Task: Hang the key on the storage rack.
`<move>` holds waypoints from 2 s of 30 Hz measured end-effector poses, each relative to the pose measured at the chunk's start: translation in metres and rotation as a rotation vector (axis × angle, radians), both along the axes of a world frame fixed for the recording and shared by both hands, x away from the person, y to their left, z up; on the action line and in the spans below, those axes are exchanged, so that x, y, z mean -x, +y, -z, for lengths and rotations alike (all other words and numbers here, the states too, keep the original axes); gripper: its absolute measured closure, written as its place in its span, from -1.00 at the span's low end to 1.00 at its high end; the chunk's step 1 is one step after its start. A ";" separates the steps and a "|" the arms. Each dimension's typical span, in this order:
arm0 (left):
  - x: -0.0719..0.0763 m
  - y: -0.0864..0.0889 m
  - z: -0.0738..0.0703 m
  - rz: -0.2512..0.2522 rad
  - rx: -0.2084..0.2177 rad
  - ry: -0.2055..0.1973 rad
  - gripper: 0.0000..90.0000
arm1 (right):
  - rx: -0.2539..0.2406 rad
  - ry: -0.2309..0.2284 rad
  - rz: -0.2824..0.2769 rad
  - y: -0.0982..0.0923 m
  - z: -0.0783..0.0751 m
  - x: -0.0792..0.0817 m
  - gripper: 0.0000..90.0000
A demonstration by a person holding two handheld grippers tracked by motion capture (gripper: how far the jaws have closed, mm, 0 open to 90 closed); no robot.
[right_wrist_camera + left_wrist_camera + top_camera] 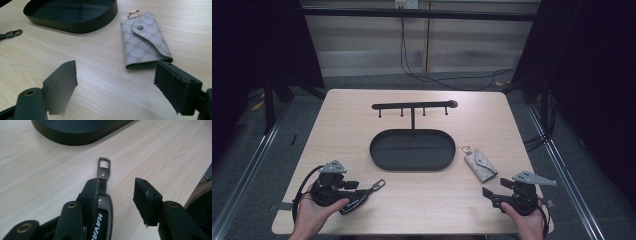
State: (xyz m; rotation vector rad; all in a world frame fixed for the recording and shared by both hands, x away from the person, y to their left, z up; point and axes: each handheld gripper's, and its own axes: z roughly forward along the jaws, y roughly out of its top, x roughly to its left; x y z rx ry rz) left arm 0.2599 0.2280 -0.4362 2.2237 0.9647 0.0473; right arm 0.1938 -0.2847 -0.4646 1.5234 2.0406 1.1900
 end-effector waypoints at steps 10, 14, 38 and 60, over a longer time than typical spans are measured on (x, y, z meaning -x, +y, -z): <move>-0.010 -0.008 0.000 0.005 -0.041 0.031 0.29 | 0.000 0.011 -0.007 -0.001 0.001 -0.001 -0.59; -0.016 -0.011 -0.002 0.011 -0.063 0.048 0.22 | -0.001 0.017 -0.006 0.000 0.002 -0.001 -0.59; -0.050 -0.042 0.005 0.121 -0.250 0.146 0.38 | 0.014 0.036 -0.012 0.001 0.004 -0.003 -0.58; -0.064 -0.064 0.017 0.192 -0.379 0.147 0.45 | 0.014 0.041 -0.017 0.001 0.005 -0.004 -0.58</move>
